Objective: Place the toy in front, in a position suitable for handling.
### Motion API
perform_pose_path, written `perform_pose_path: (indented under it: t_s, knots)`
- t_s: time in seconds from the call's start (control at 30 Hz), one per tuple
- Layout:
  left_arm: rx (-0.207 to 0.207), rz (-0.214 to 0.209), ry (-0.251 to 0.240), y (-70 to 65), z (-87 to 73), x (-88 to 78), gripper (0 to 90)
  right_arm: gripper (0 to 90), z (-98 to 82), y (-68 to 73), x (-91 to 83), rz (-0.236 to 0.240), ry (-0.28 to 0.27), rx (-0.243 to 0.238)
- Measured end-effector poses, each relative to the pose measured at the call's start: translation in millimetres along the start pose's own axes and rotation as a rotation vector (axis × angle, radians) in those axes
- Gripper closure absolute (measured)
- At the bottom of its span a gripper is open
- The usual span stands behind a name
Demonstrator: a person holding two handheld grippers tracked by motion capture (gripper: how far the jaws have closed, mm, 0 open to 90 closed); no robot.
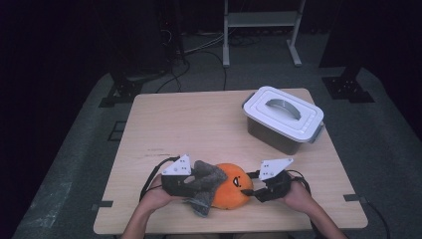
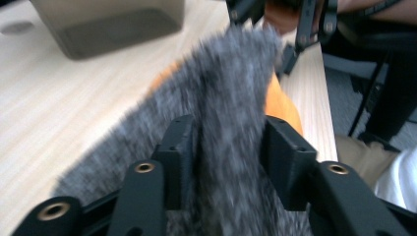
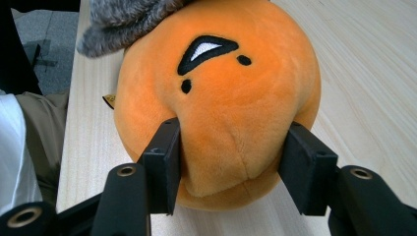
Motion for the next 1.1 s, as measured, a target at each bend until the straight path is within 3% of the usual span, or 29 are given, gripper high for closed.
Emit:
perform_pose_path:
  t_s: [0.07,0.17,0.27,0.33,0.4,0.47,0.5,0.57,0.7,0.83,0.93,1.03,1.1]
  knots:
    - [-0.008,0.015,-0.009,2.1,3.9,-1.1,47.5,44.8,0.7,-0.2,0.6,0.003,-0.002,0.004]
    - [-0.007,0.021,0.009,5.1,3.2,4.1,50.6,44.6,1.6,-0.3,1.5,0.002,-0.004,0.009]
    - [-0.023,0.018,0.016,8.6,6.2,12.3,39.6,44.4,2.3,0.0,2.1,0.002,-0.006,0.008]
    - [-0.011,0.010,0.022,10.0,10.7,18.1,39.4,44.4,2.5,-0.1,2.4,0.003,-0.007,0.008]
    - [0.008,-0.005,0.051,10.9,11.8,23.1,45.9,44.4,2.4,-0.2,2.4,0.002,-0.005,0.007]
    - [0.009,-0.010,0.053,11.4,11.7,24.0,61.7,44.5,1.7,-0.4,2.4,-0.001,-0.003,0.004]
    - [-0.004,-0.017,0.048,13.2,10.4,21.7,70.7,44.5,1.3,-0.4,2.3,-0.001,-0.003,0.006]
    - [-0.019,-0.020,0.045,14.2,6.5,17.3,75.6,44.8,1.1,-0.1,2.3,0.002,-0.005,-0.001]
    - [-0.060,0.003,0.066,16.9,-12.6,5.7,76.9,44.8,2.5,0.8,3.1,-0.002,-0.005,-0.007]
    - [-0.133,0.007,0.062,17.7,-33.9,-1.2,76.8,44.8,1.6,-0.2,2.9,0.000,-0.009,-0.004]
    - [-0.134,-0.002,0.030,17.8,-30.0,-2.4,76.9,44.9,2.0,0.4,3.4,-0.005,-0.006,-0.008]
    - [-0.129,-0.014,-0.043,19.1,-14.2,-0.5,77.0,44.9,2.7,1.6,4.1,-0.007,-0.006,-0.021]
    - [-0.106,-0.019,-0.065,18.1,-2.3,3.1,76.9,45.0,3.3,4.1,5.2,-0.008,-0.005,-0.033]
Point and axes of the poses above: each handheld gripper's, and its own axes: x roughly forward along the jaws, z roughly out of its top, y roughly to its left, the point moved 4 cm from there along x, roughly forward along the jaws, and after that the axes turned 15 degrees about x, right-handed, at the moved point
